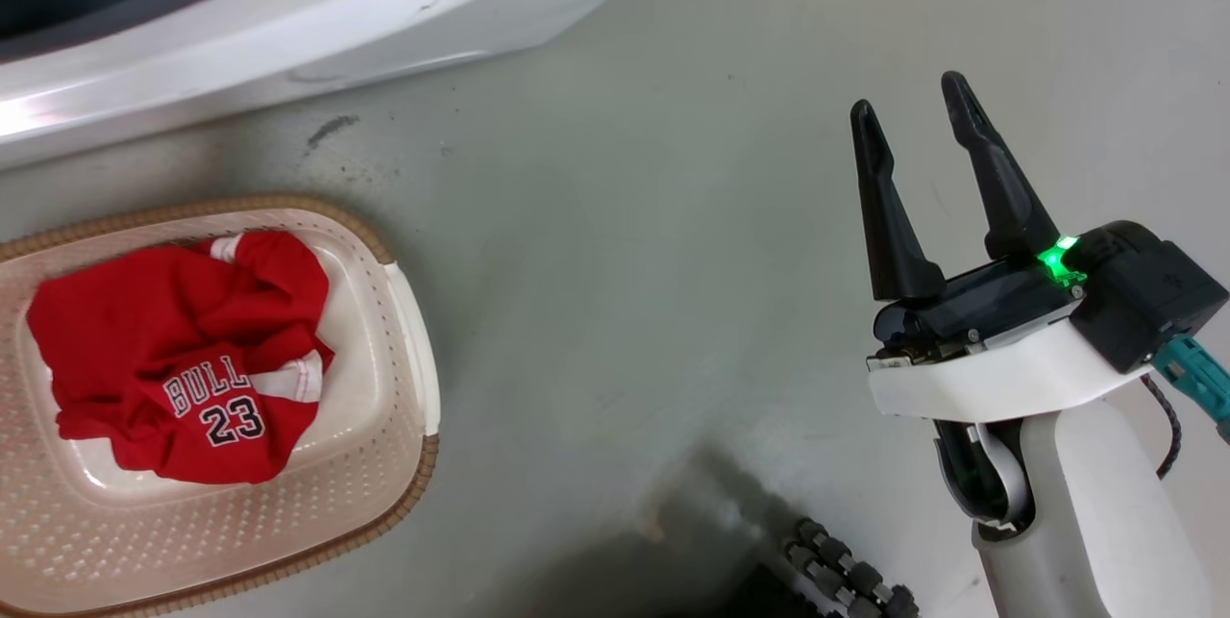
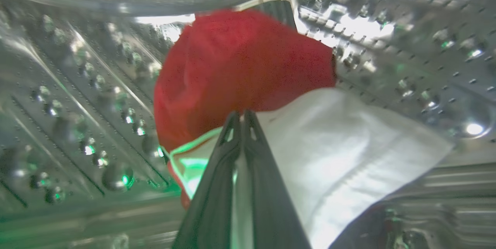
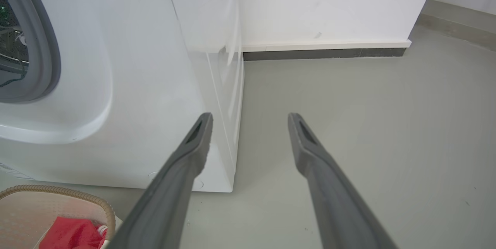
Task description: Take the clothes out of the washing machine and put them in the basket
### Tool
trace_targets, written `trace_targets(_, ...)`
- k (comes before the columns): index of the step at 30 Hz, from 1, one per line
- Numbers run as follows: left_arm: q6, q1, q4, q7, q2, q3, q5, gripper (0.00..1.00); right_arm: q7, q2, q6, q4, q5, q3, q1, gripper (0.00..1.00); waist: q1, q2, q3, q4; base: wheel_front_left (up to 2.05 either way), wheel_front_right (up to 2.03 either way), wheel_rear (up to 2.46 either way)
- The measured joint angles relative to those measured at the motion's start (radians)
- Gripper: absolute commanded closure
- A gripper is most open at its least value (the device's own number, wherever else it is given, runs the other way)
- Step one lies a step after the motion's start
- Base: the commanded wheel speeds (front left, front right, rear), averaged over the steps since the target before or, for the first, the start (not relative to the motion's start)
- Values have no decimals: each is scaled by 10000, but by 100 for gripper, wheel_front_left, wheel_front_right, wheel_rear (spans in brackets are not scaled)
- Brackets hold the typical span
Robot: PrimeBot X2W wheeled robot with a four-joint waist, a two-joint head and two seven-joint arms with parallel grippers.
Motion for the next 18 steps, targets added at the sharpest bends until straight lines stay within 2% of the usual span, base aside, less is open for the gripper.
trace_targets(8,343,1812,-790,-3103,-188,230,-414,100,-6,6,0,188,-309,-253,34,0,0,0,-914,329,0,0,0)
trace_targets(14,326,3302,-673,-5356,-681,293,-840,100,153,8,0,286,-583,-428,541,0,0,0,-2100,758,0,0,0)
trace_targets(18,245,4187,-309,-6470,-830,441,-1118,100,493,10,0,242,-700,-449,928,0,-2,0,-3051,1058,0,0,0)
